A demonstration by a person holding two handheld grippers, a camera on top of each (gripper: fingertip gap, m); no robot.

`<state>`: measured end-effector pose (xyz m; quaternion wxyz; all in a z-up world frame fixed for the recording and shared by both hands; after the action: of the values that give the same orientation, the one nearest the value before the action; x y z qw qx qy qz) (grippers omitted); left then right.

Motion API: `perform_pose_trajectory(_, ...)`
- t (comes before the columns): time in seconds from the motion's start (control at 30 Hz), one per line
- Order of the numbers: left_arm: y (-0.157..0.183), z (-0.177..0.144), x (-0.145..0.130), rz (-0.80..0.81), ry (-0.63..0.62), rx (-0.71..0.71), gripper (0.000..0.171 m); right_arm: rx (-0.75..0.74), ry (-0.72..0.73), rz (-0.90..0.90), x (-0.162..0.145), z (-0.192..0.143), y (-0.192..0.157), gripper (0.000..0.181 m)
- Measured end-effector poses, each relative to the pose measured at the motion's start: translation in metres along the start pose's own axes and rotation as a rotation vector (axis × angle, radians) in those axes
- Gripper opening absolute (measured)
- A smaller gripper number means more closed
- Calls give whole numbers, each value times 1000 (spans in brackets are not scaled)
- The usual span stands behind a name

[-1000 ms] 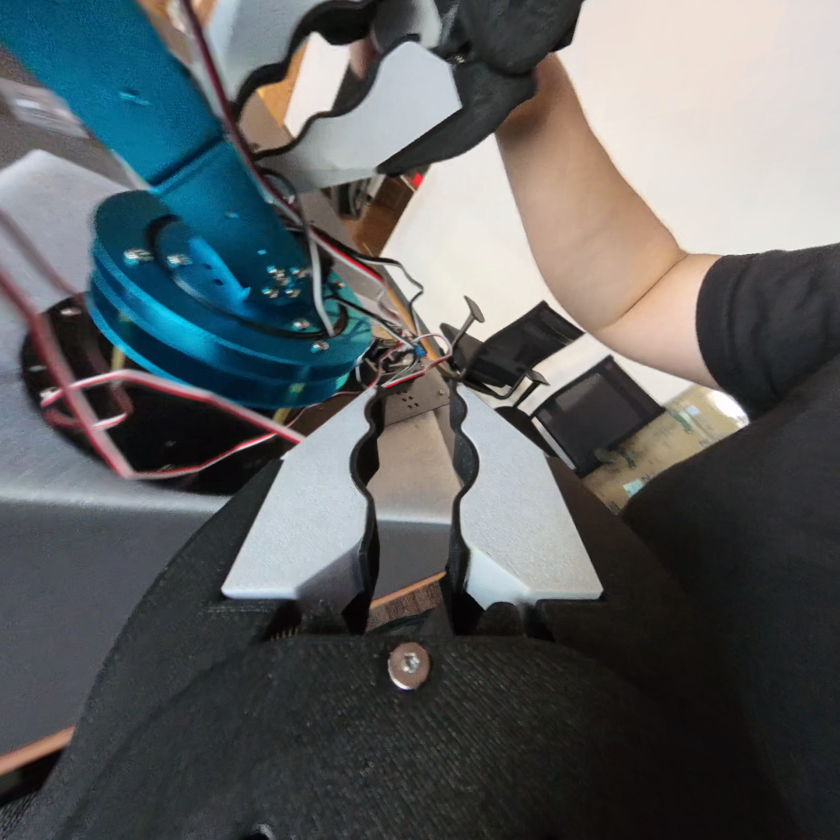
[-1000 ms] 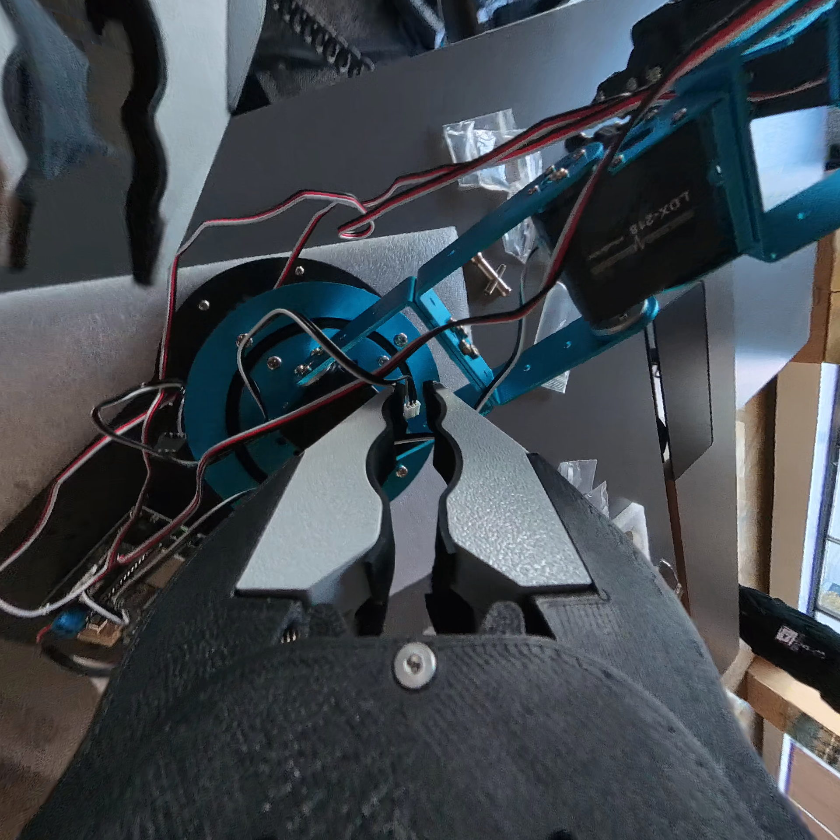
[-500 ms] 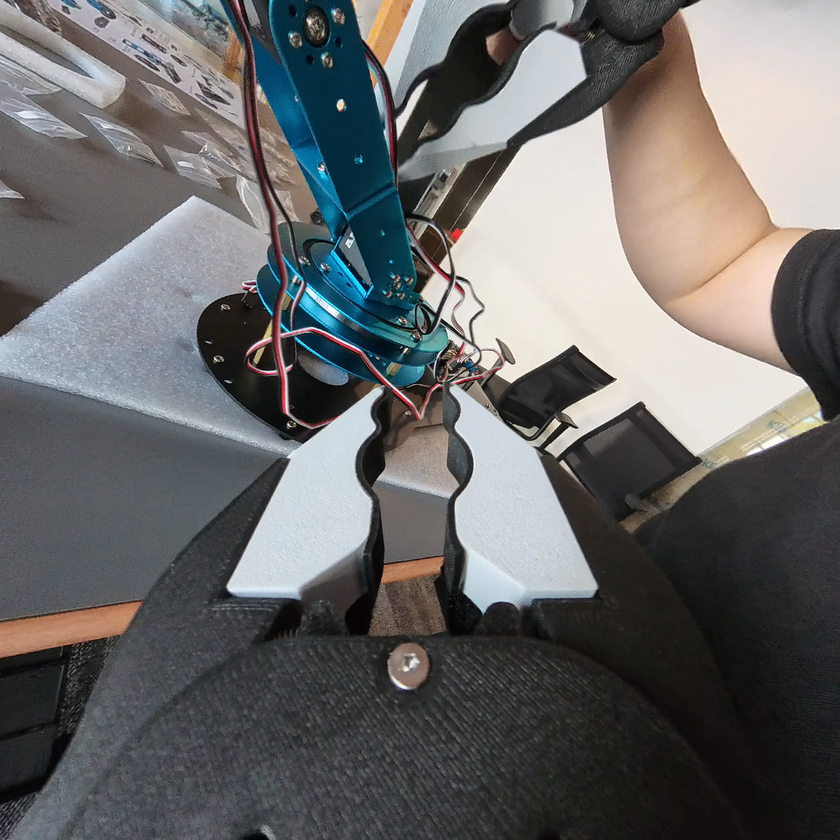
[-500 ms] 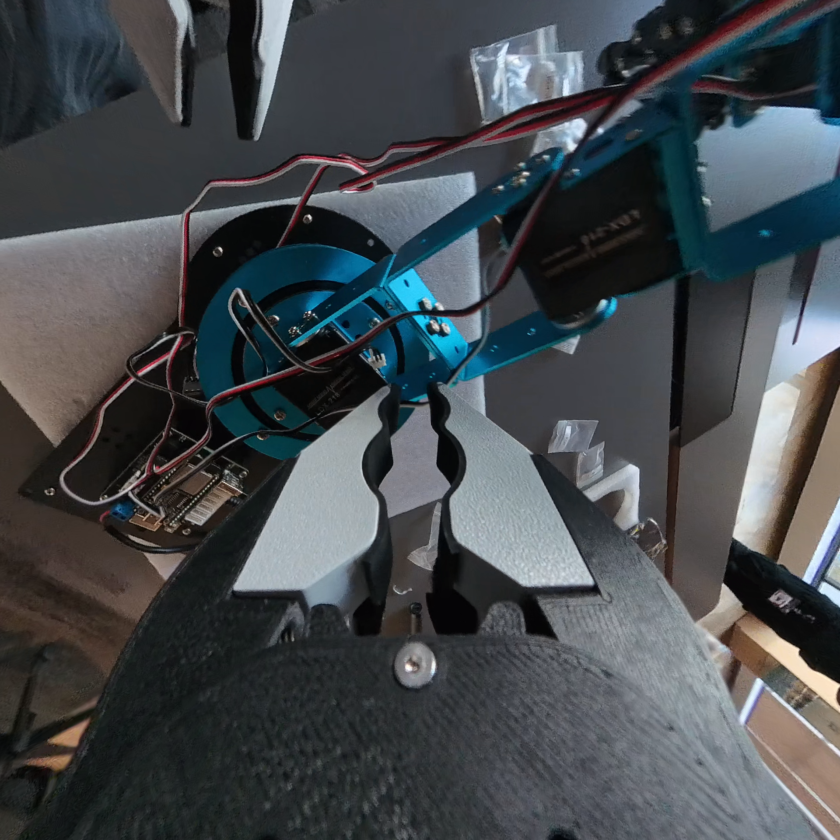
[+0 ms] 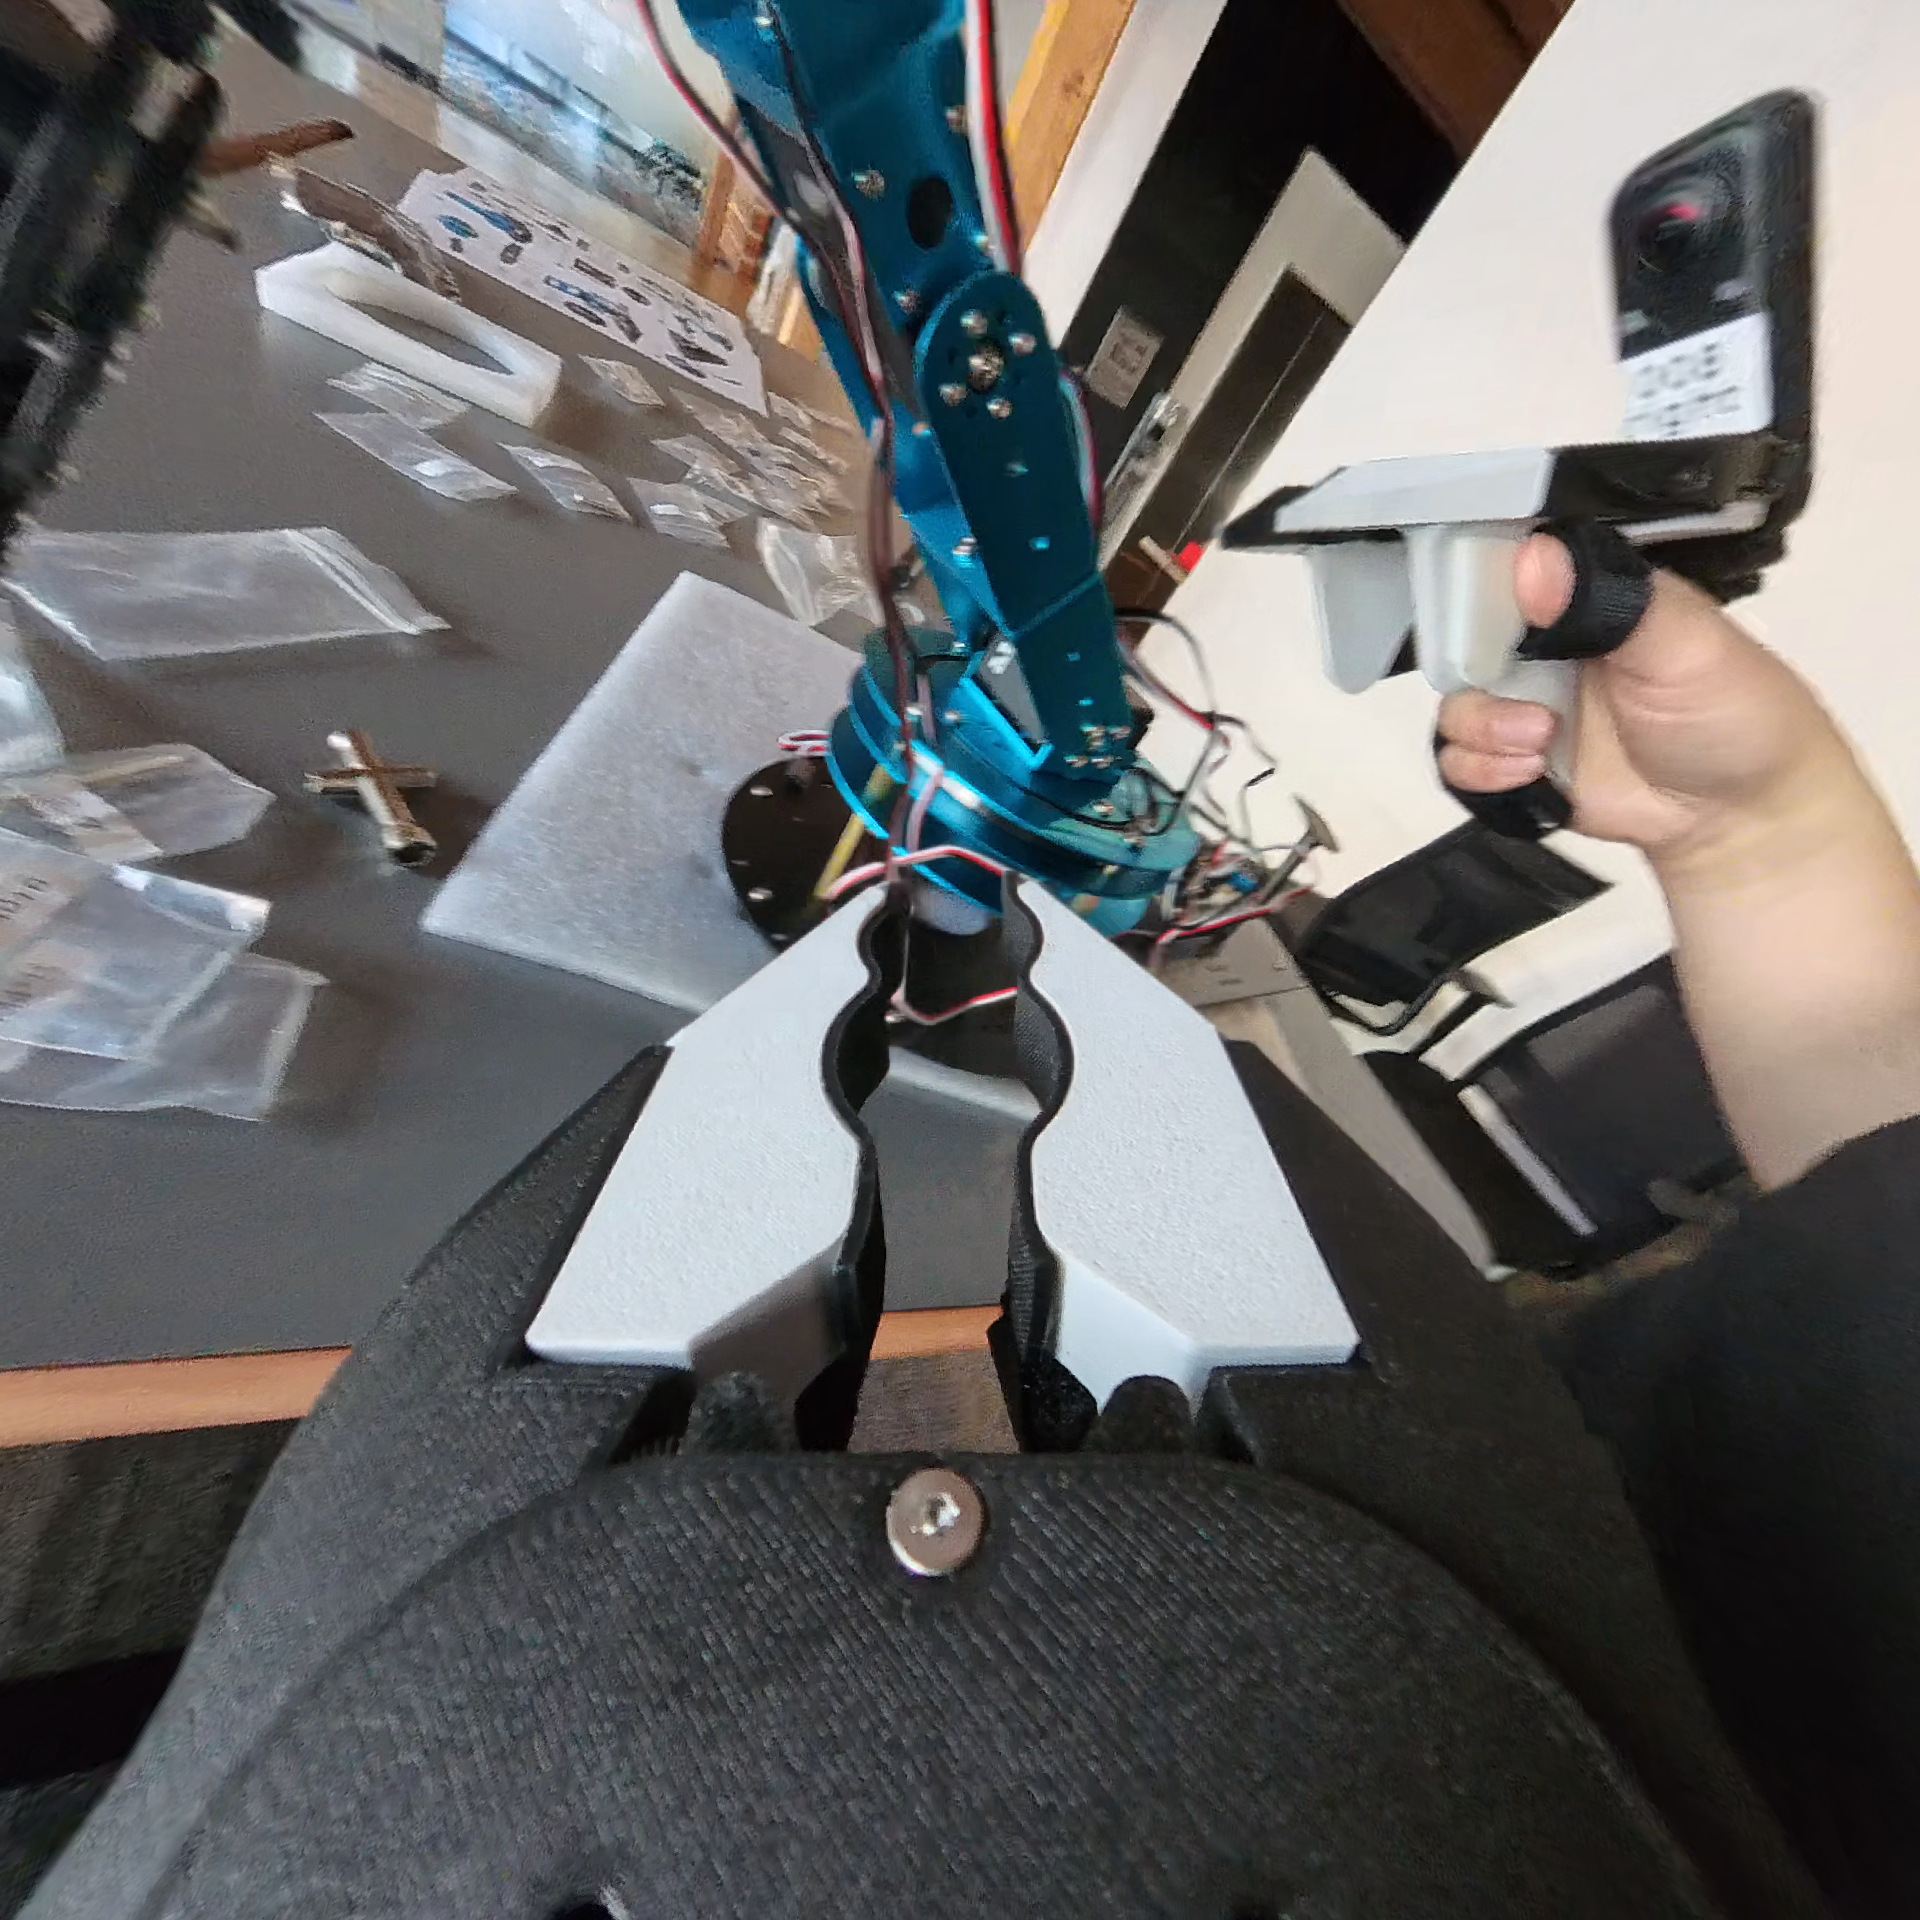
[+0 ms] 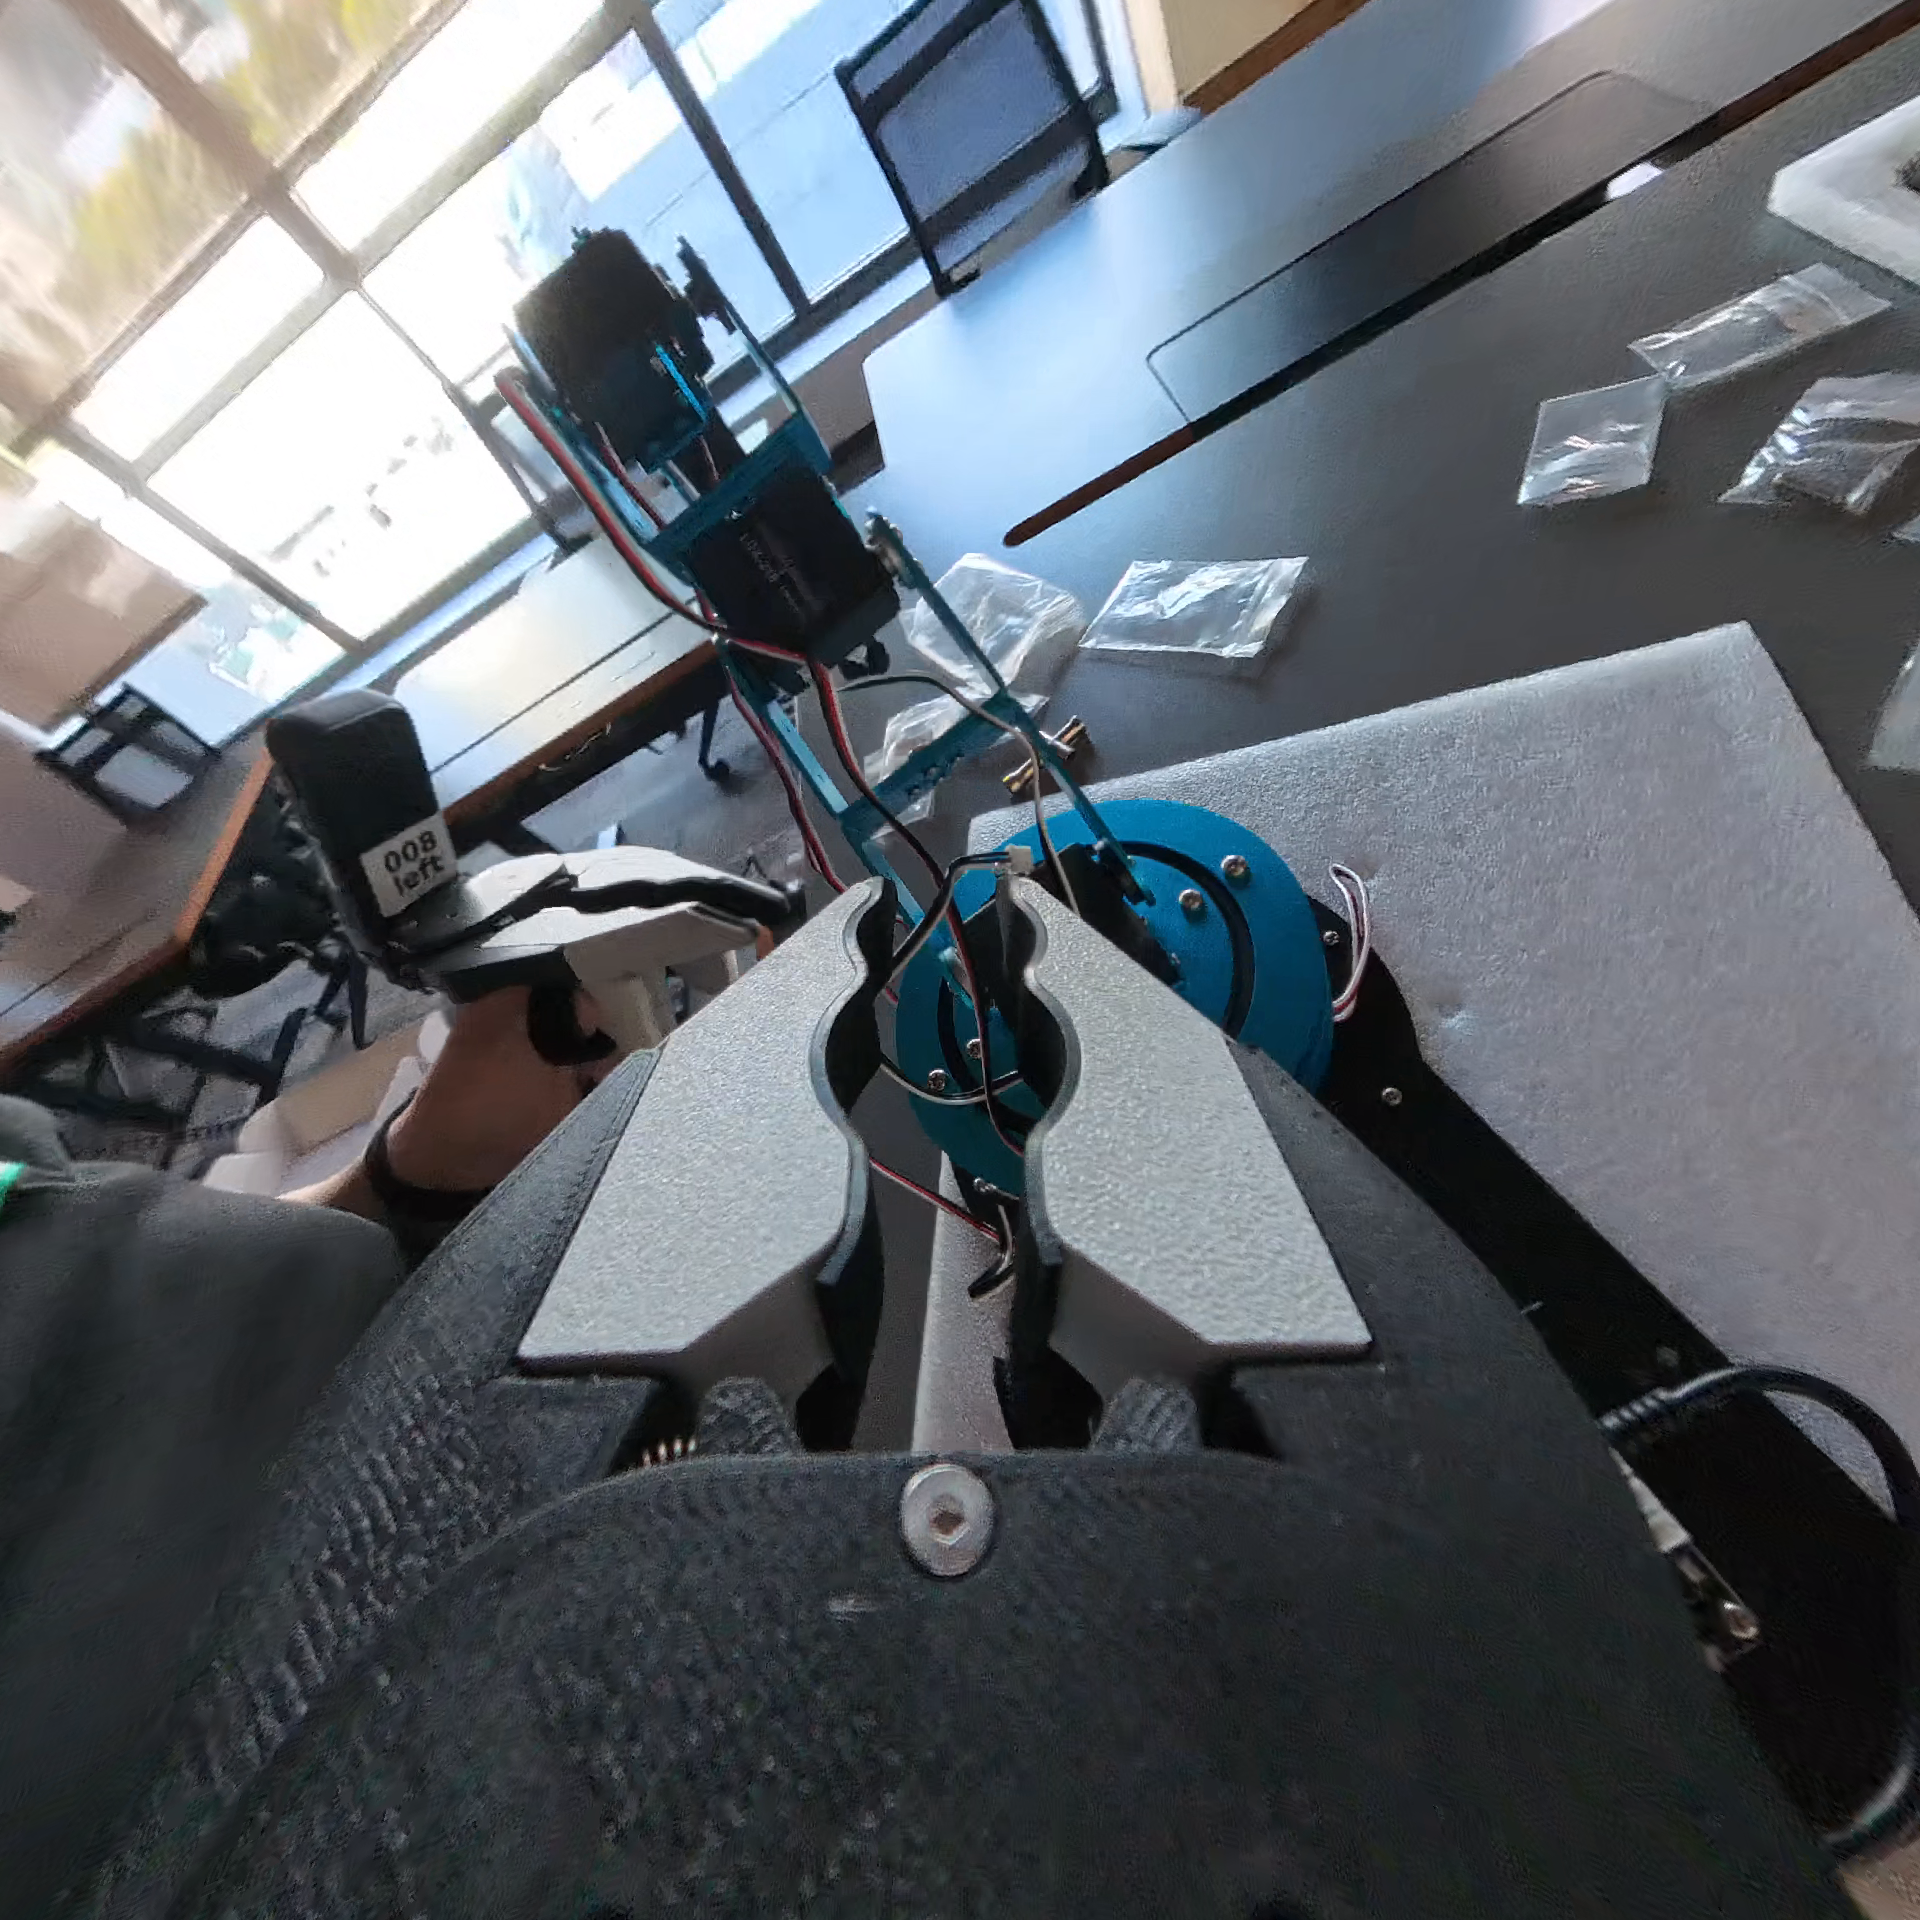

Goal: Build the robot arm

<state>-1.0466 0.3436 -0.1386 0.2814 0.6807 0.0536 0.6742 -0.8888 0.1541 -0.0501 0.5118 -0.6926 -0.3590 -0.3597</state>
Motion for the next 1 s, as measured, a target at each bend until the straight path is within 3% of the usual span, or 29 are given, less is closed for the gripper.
perform_pose_trajectory(0.1, -18, 3, 5, 112, -26, 41, 12, -35, -21, -34, -10, 8, -7, 17)
perform_pose_trajectory(0.37, -38, 20, 12, 229, -39, -146, 7, -97, -59, 1, -25, 22, -11, 12)
perform_pose_trajectory(0.77, -43, 56, 11, -110, -38, -380, 0, -145, 9, -1, -25, 28, -10, 0)
perform_pose_trajectory(0.87, -39, 61, 9, -124, -15, -376, 0, -149, 17, -42, -27, 29, -11, 0)
perform_pose_trajectory(1.0, -40, 70, 8, -298, -4, -347, 4, -151, -12, -127, -28, 33, -12, 0)
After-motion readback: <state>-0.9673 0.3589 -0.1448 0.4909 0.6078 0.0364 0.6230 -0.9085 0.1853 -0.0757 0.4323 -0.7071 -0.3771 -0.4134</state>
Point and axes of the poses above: each gripper's, where its closed fingertips meet, z out along the fingers, x out of its top, y = z × x across the jaws, the point moved 8 cm from there along -z, back along the fingers, and after that the axes turned 12 degrees about y, right-handed, at the moved point
